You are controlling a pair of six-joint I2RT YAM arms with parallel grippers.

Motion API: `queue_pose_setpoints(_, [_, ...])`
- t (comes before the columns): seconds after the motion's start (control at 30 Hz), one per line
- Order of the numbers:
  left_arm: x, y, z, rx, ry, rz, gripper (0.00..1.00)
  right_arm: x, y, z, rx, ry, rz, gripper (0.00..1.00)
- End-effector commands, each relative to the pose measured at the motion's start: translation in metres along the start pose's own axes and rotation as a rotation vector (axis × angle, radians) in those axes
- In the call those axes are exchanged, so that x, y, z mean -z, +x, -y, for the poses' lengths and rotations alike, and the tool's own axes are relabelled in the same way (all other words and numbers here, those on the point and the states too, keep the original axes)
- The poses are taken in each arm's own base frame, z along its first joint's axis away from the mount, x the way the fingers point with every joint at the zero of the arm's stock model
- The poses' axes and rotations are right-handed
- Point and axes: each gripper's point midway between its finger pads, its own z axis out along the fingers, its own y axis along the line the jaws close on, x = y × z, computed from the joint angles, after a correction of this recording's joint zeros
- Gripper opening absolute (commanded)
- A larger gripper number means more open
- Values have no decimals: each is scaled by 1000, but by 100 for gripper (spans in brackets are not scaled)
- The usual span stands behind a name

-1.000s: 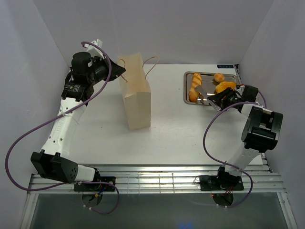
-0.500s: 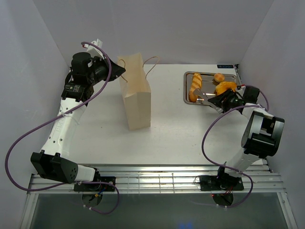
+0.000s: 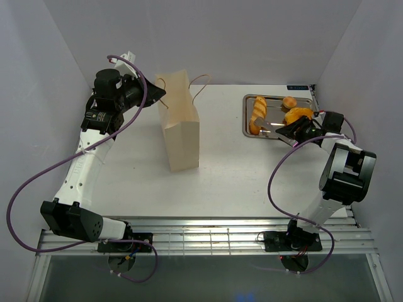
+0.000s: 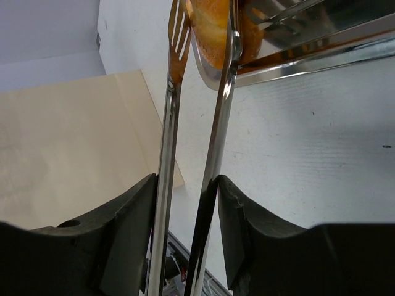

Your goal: Place the fake bread into the paper bag

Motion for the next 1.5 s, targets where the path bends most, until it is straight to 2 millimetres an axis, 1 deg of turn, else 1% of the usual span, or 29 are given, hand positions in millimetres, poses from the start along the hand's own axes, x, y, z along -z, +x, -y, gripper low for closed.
queue_pose_setpoints(0.0, [12, -8, 14, -15, 38, 34, 0, -2, -13, -9, 27, -35, -3, 49])
queue_pose_setpoints(0.2, [11, -9, 14, -18, 37, 35, 0, -6, -24, -15, 20, -57, 6, 50])
queue_pose_setpoints(0.5, [11, -9, 15, -14, 39, 33, 0, -12, -22, -10, -35, -83, -13, 49])
queue_pose_setpoints(0.53, [12, -9, 15, -13, 40, 35, 0, -13, -20, -8, -47, -82, -19, 48])
queue_pose_setpoints(0.57, [12, -9, 15, -12, 38, 34, 0, -13, -24, -11, -24, -100, -6, 47])
queue_pose_setpoints(0.6, [12, -10, 15, -13, 39, 35, 0, -14, -23, -11, -28, -103, -9, 46])
queue_pose_setpoints(0.7, [13, -11, 16, -14, 40, 38, 0, -15, -23, -9, -39, -106, -6, 39])
queue_pose_setpoints(0.73, [13, -11, 16, -15, 41, 39, 0, -15, -24, -10, -43, -109, -6, 34])
queue_pose_setpoints(0.77, [13, -11, 16, -14, 40, 38, 0, -15, -22, -10, -47, -113, -11, 31])
queue_pose_setpoints(0.8, [13, -11, 16, -14, 40, 38, 0, -14, -23, -11, -45, -119, -8, 24])
queue_pose_setpoints(0.87, [13, -11, 15, -14, 38, 36, 0, -14, -23, -13, -41, -122, -6, 18])
queue_pose_setpoints(0.9, [13, -11, 15, -14, 38, 36, 0, -14, -23, -13, -40, -124, -6, 18])
queue_pose_setpoints(0.93, [13, -11, 16, -13, 38, 37, 0, -13, -23, -14, -38, -125, -3, 15])
queue_pose_setpoints(1.0, [13, -10, 15, -14, 37, 35, 0, -11, -22, -14, -44, -126, 1, 12])
queue_pose_setpoints(1.03, [12, -9, 14, -13, 35, 33, 0, -10, -24, -15, -37, -137, 8, 8])
queue_pose_setpoints(1.17, [13, -10, 15, -13, 36, 37, 0, -5, -21, -24, -52, -190, 15, 8])
queue_pose_setpoints(1.3, [14, -11, 16, -13, 38, 37, 0, -1, -22, -29, -38, -192, 32, 8])
queue_pose_setpoints(1.47, [14, -11, 17, -14, 40, 38, 0, -1, -24, -26, -22, -162, 42, 8])
